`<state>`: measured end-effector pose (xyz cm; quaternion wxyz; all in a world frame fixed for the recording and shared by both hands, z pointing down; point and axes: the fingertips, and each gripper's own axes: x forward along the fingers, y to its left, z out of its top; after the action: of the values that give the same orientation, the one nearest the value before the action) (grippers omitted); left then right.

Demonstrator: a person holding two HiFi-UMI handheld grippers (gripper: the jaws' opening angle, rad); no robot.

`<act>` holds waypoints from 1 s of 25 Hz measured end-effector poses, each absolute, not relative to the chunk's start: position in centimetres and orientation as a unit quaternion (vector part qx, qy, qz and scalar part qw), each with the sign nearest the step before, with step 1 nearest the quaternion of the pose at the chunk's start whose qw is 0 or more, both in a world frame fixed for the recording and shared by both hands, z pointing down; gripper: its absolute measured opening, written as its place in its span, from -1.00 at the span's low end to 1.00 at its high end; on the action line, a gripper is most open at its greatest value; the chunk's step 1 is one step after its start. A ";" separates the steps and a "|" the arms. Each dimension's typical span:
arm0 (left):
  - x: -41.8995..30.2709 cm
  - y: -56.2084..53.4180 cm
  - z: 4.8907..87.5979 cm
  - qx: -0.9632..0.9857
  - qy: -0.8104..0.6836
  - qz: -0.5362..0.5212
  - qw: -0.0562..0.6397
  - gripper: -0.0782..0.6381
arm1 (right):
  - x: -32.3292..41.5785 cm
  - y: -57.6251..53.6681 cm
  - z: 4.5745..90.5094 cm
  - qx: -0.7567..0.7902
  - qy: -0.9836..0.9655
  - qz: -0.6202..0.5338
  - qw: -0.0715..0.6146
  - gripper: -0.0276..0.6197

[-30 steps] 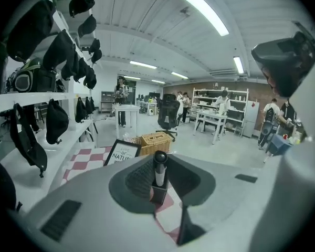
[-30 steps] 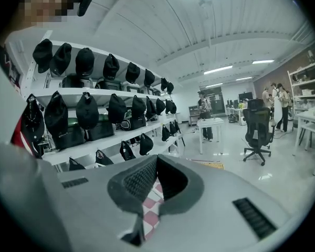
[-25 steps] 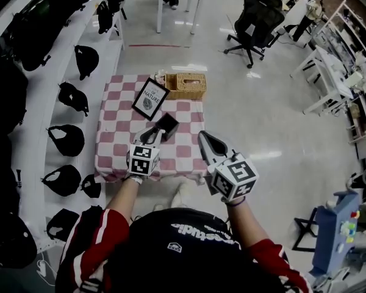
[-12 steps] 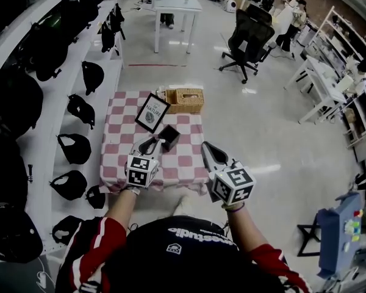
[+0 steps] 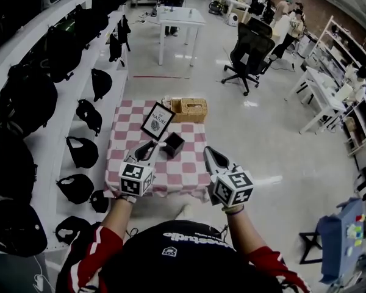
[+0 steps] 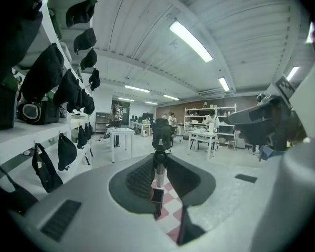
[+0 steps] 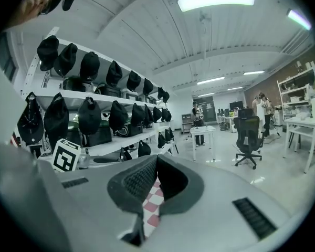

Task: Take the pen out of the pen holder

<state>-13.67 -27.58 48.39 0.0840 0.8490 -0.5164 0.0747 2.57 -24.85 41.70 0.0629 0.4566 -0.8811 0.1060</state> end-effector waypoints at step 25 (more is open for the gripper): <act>-18.6 -21.9 38.6 0.845 -0.525 -0.075 0.069 -0.58 | 5.2 -23.0 37.4 0.488 -0.869 0.076 0.019 -0.92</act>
<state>-18.60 -21.92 38.59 0.0695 0.8452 -0.5247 -0.0746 5.23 -23.03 37.36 0.0185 0.4884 -0.8691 0.0757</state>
